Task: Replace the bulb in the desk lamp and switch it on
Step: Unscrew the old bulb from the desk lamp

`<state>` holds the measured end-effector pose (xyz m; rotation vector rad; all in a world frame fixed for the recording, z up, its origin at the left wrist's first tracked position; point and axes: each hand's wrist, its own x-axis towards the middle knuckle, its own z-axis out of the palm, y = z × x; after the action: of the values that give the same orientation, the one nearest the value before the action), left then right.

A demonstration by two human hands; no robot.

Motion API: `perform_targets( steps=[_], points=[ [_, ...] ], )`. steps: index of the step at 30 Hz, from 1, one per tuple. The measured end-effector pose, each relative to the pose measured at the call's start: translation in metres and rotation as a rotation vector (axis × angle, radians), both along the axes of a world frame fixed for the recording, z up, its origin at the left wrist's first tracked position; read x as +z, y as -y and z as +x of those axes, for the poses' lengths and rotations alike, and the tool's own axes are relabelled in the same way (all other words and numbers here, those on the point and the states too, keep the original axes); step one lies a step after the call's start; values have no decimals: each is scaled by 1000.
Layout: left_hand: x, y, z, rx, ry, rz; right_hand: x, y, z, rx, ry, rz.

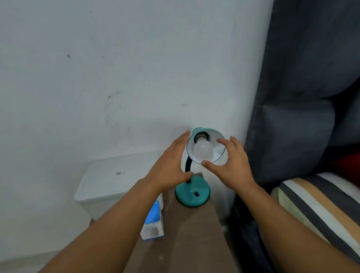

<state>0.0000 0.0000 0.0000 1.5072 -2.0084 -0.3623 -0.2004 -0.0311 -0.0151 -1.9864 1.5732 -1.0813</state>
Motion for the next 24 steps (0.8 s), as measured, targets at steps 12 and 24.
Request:
perform_targets(
  steps=[12, 24],
  points=[
    [-4, 49, 1, -82, 129, -150, -30, 35, 18, 19, 122, -48],
    [-9, 49, 5, -136, 12, -164, -39, 36, 17, 93, 134, -68]
  ],
)
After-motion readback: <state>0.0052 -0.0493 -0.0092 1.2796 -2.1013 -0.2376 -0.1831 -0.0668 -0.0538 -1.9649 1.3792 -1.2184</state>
